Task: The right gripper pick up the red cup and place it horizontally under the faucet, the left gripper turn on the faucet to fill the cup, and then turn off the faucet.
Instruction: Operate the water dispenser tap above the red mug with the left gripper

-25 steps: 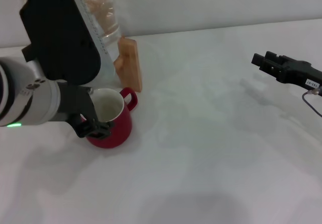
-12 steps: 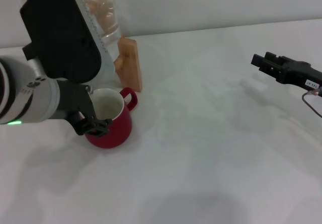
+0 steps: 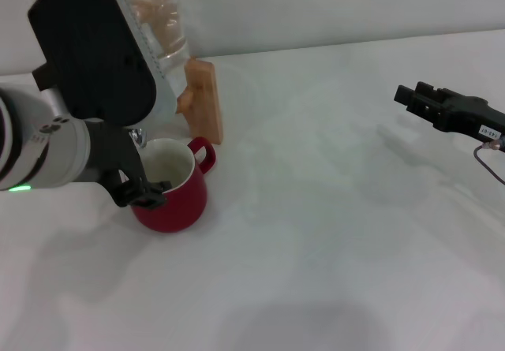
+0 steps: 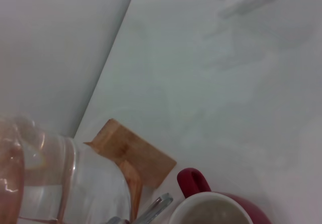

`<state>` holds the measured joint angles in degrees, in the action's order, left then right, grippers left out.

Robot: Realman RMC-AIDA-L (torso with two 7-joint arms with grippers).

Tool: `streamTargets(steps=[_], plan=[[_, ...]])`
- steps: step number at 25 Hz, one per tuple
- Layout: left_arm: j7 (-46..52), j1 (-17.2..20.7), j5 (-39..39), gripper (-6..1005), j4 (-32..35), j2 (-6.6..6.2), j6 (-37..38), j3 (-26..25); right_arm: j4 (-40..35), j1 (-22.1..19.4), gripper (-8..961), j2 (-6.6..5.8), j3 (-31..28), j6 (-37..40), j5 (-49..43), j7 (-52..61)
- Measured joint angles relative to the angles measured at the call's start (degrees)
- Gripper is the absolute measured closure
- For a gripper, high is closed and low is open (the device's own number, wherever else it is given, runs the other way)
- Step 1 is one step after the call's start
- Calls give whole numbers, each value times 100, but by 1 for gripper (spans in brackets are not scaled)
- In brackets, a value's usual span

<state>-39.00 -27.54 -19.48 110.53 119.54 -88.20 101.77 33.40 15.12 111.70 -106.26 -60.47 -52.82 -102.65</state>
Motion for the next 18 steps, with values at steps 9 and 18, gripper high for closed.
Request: streamTargets(steps=[9, 18], plan=[[6, -5, 32, 123, 0, 0, 22, 9, 0, -9, 440, 0, 0, 0, 1, 0], [3, -88, 35, 123, -150, -2, 99, 46, 0, -5, 440, 0, 0, 9, 4, 0]])
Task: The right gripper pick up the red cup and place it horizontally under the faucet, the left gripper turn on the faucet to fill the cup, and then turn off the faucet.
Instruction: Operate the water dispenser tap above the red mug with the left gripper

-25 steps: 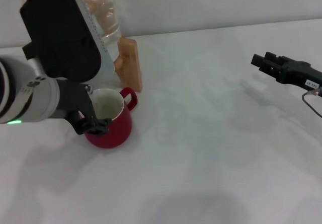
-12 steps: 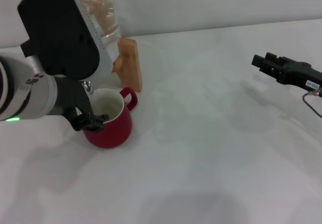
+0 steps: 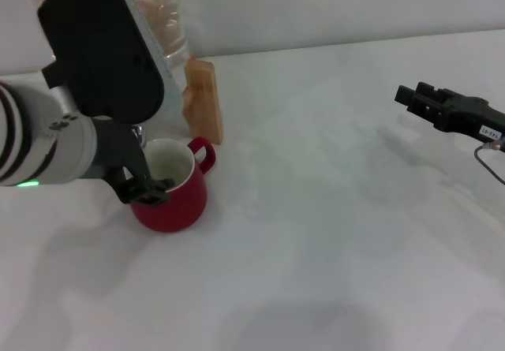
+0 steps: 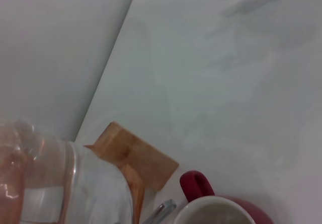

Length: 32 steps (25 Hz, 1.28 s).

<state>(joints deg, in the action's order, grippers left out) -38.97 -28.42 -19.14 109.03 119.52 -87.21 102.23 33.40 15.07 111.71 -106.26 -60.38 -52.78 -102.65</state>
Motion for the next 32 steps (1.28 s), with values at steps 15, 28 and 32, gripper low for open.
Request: streamTargets(steps=[15, 28, 32], plan=[[24, -223, 7, 123, -224, 1, 43, 46, 0, -22, 440, 0, -9, -7, 15, 0], [26, -235, 7, 123, -245, 1, 150, 140, 0, -17, 440, 0, -45, -9, 20, 0], [25, -294, 6, 123, -359, 1, 172, 162, 0, -16, 440, 0, -45, -9, 22, 0]])
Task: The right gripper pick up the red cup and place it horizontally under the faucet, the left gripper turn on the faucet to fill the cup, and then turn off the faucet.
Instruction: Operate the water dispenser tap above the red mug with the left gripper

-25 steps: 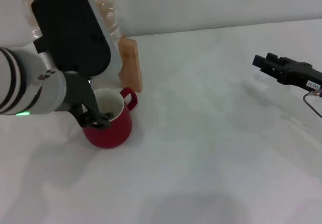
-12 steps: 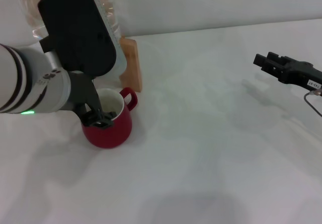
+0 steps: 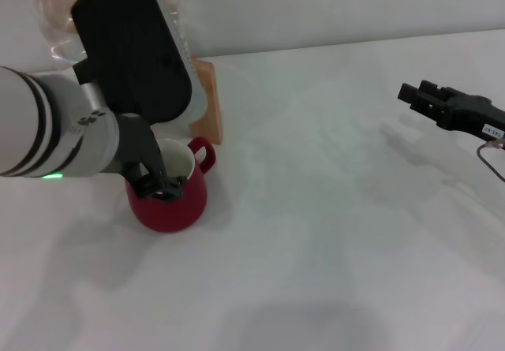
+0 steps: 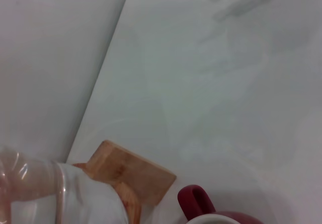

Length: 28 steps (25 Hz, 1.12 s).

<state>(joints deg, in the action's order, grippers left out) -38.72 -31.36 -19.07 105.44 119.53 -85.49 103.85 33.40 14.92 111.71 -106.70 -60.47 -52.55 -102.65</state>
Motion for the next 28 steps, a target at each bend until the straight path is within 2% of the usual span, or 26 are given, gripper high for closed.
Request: streamTargets(steps=[28], plan=[[5, -240, 132, 123, -277, 0, 215, 13, 0, -24, 440, 0, -17, 26, 0, 0]])
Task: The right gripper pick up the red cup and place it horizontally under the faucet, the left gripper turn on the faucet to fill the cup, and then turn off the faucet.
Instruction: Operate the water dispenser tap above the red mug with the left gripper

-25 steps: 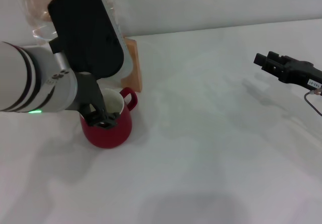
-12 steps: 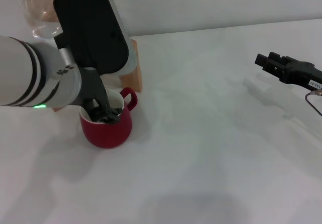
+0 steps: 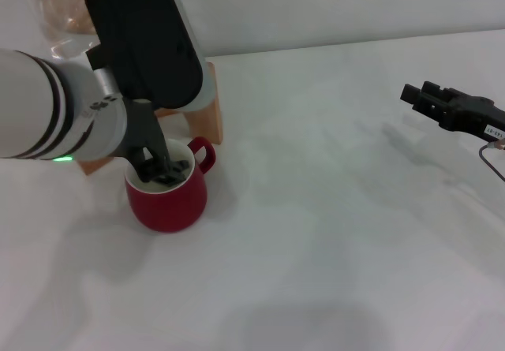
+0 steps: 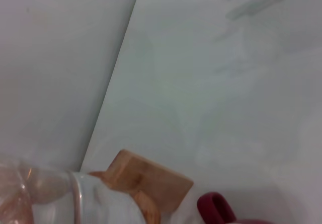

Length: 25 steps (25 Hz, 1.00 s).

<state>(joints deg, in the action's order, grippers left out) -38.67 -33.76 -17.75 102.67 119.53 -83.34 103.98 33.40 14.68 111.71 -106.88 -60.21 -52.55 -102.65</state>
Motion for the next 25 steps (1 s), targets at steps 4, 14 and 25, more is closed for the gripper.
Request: streamTargets(steps=[4, 14, 25], plan=[[8, -10, 61, 123, -55, 0, 13, -1, 0, 4, 440, 0, -2, 1, 0, 0], [62, -60, 95, 123, -123, 0, 73, 1, 0, 6, 440, 0, -18, 1, 0, 0], [159, -61, 311, 123, -140, 0, 142, 135, 0, 0, 441, 0, -18, 1, 0, 0]])
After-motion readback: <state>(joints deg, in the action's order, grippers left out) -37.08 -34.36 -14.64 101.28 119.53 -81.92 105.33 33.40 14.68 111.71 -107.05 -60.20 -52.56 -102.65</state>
